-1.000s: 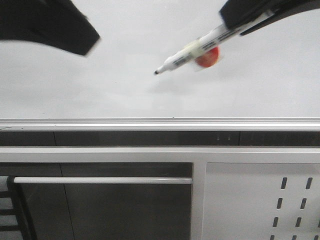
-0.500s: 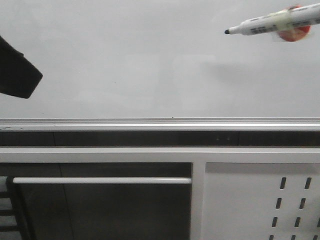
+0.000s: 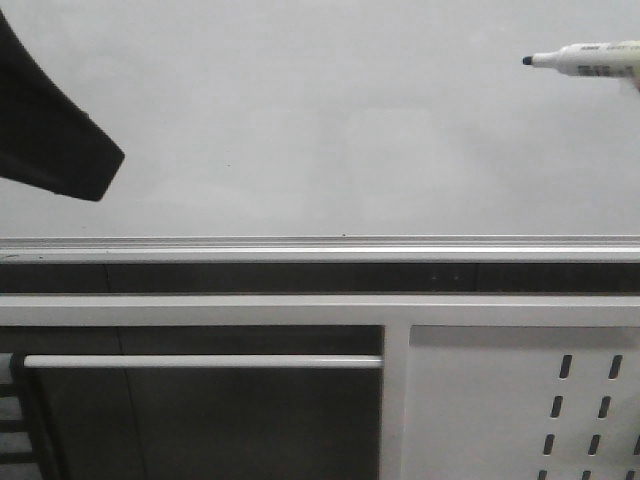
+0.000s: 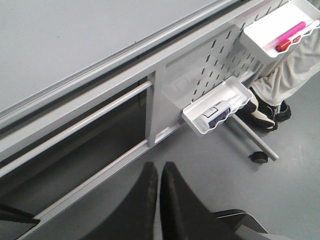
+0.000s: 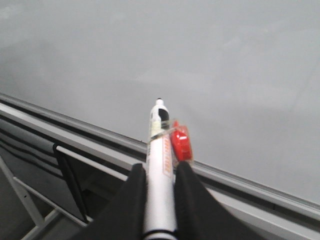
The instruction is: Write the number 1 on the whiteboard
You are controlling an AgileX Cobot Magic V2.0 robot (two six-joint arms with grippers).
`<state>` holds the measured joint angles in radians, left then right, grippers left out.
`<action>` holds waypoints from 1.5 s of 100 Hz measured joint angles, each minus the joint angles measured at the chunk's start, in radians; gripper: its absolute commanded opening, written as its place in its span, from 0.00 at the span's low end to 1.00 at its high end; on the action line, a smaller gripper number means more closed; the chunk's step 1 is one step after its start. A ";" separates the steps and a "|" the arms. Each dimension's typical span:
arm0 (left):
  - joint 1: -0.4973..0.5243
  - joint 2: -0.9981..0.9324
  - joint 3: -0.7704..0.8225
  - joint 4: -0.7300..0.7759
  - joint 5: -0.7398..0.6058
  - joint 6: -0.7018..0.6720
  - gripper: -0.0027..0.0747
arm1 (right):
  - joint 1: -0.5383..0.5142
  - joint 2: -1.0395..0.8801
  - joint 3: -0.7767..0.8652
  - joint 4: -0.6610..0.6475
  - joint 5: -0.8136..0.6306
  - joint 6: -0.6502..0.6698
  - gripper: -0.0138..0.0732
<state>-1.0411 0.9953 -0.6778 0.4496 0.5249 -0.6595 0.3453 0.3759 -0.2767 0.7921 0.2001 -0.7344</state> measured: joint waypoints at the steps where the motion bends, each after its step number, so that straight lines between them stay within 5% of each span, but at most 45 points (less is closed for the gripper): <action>1: 0.000 0.002 0.000 0.000 0.000 0.000 0.01 | 0.000 0.000 0.000 0.003 -0.002 0.000 0.10; 41: 0.000 0.002 0.000 0.115 -0.095 -0.102 0.01 | 0.000 0.000 0.020 0.022 -0.117 0.000 0.10; 70: 0.000 -0.397 0.011 0.467 -0.084 -0.394 0.01 | 0.000 0.000 0.020 0.022 -0.117 -0.004 0.10; 114: 0.000 -0.860 0.252 0.640 -0.010 -0.412 0.01 | 0.000 0.000 0.020 0.022 -0.094 -0.006 0.10; 150: 0.000 -0.972 0.259 0.614 0.011 -0.414 0.01 | 0.000 0.000 0.020 0.022 -0.089 -0.007 0.10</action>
<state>-1.0411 0.0235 -0.4188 1.0640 0.5363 -1.0733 0.3453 0.3759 -0.2567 0.8139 0.1107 -0.7413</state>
